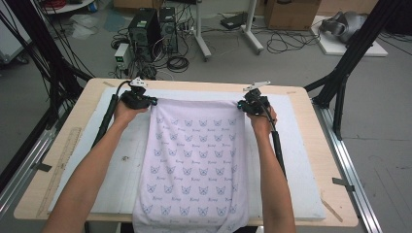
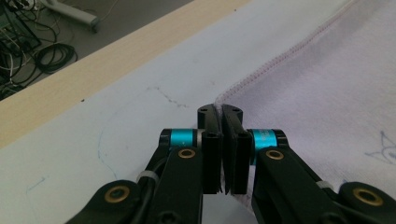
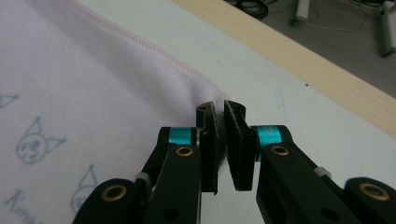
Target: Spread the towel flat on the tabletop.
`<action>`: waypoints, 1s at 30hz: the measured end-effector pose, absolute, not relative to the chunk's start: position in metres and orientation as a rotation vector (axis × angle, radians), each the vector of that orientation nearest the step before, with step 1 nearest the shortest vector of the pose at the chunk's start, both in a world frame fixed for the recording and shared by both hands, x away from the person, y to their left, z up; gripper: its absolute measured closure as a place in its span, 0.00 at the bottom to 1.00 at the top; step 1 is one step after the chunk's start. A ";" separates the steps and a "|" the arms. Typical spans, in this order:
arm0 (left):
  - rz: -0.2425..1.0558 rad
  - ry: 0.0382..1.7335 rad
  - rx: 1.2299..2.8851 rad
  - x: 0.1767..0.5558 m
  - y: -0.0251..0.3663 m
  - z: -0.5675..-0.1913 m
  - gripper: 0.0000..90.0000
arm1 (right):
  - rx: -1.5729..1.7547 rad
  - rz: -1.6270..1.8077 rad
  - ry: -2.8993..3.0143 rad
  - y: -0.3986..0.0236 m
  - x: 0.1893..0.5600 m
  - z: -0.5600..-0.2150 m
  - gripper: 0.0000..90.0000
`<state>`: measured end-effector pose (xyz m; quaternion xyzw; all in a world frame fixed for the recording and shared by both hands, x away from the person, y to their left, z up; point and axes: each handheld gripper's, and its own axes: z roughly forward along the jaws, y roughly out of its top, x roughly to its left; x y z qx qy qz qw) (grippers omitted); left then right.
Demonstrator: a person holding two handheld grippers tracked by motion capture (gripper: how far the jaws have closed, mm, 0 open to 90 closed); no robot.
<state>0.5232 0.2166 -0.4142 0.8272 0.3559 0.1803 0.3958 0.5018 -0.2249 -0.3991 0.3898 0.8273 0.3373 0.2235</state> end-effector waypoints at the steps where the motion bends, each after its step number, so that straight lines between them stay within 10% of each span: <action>1: 0.449 0.906 2.104 0.524 0.217 -0.416 0.96 | 1.075 0.927 2.291 -0.224 0.502 -0.400 0.93; 14: 0.436 0.936 2.122 0.526 0.217 -0.432 0.89 | 1.099 0.832 2.339 -0.218 0.506 -0.421 0.87; 30: 0.426 0.819 2.002 0.505 0.230 -0.415 0.34 | 1.112 0.976 2.316 -0.235 0.486 -0.396 0.39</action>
